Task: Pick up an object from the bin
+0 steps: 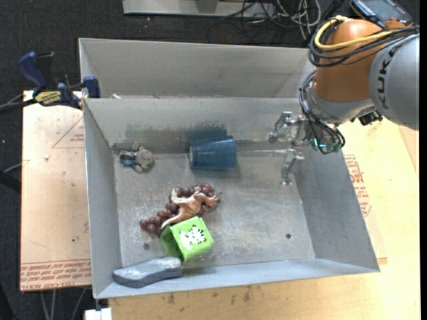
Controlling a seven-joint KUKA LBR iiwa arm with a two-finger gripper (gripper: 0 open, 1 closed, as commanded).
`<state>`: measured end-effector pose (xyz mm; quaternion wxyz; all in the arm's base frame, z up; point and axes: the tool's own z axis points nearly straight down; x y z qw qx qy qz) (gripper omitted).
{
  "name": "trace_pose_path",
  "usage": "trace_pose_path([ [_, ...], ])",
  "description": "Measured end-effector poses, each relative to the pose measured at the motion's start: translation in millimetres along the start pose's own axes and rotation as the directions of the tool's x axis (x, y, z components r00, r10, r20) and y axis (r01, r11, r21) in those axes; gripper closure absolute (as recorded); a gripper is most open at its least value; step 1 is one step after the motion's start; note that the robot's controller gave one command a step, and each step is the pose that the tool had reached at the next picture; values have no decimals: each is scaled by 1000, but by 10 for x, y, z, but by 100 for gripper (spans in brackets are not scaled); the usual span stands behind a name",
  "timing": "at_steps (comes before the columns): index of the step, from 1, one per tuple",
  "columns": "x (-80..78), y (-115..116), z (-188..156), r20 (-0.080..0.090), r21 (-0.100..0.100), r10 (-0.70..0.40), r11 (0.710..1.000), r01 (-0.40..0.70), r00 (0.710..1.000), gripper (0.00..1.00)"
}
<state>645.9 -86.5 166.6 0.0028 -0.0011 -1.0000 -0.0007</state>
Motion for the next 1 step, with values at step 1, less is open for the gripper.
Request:
trace_pose_path([
  [1, -17, 2, -48, 8, 1, -1, 1000, 1, 1000, 0],
])
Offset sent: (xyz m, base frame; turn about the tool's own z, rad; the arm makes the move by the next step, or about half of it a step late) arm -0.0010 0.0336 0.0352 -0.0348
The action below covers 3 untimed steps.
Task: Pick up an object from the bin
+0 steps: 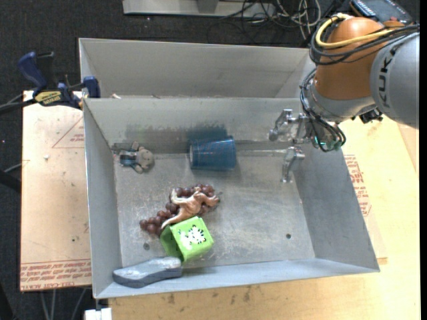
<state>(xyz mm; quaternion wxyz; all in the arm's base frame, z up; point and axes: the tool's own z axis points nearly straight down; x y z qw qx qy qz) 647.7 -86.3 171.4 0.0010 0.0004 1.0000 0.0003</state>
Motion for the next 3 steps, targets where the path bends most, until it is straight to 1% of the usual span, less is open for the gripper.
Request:
trace_pose_path([
  [1, 19, 230, -207, 0, 0, -23, 1000, 23, 1000, 0],
  [2, -18, 397, -125, 6, 0, -87, 996, 87, 996, 0],
  [3, -7, 865, 143, 1, 0, -108, 994, 108, 994, 0],
])
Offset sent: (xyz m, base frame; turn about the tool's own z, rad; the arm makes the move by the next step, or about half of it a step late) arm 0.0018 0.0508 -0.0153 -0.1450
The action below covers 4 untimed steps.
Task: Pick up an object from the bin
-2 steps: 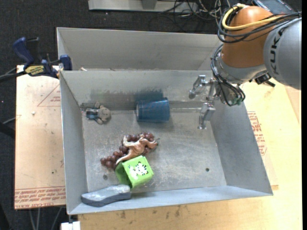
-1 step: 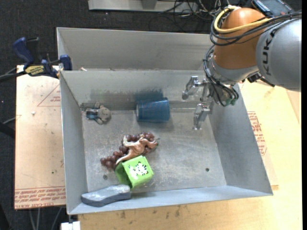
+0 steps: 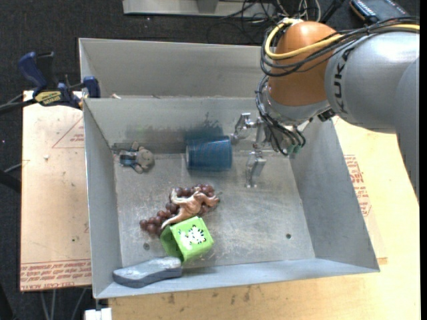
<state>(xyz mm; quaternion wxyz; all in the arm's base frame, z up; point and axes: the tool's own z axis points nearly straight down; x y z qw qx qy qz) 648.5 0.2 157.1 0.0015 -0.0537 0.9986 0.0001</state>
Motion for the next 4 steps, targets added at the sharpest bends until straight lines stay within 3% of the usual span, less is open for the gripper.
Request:
trace_pose_path([
  [1, 403, 55, 152, 1, -1, 182, 983, -182, 983, 0],
  [2, 267, 390, 624, 3, 0, 238, 971, -238, 971, 0],
  [3, 393, 555, 384, -14, 0, 99, 995, -99, 995, 0],
  [4, 350, 1118, 770, 5, 4, 132, 991, -132, 991, 100],
])
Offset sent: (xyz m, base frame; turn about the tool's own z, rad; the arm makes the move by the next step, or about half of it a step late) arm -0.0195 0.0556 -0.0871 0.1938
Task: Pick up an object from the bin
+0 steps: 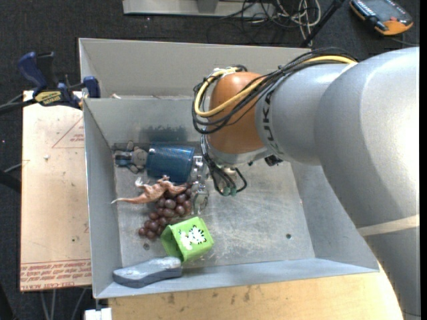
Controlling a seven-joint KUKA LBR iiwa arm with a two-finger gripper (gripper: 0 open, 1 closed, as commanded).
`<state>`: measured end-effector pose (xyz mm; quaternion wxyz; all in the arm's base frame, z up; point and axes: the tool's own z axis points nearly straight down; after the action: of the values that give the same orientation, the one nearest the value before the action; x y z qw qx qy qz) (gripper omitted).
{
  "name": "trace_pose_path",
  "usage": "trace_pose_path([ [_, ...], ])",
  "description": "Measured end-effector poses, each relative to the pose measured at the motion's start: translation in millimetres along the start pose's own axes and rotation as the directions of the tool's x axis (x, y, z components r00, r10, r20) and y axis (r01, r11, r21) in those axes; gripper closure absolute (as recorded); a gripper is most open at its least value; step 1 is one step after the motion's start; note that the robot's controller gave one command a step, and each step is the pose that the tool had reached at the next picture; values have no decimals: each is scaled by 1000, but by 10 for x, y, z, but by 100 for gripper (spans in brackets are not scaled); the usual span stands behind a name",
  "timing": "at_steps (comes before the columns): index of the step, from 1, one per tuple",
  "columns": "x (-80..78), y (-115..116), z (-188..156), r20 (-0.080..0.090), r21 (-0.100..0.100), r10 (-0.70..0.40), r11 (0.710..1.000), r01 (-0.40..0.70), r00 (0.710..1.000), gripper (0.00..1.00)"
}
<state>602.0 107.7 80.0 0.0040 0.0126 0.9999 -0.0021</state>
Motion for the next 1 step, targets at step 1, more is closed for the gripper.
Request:
trace_pose_path([
  [1, 0, 1, 1, 0, 0, 0, 1000, 0, 1000, 100],
])
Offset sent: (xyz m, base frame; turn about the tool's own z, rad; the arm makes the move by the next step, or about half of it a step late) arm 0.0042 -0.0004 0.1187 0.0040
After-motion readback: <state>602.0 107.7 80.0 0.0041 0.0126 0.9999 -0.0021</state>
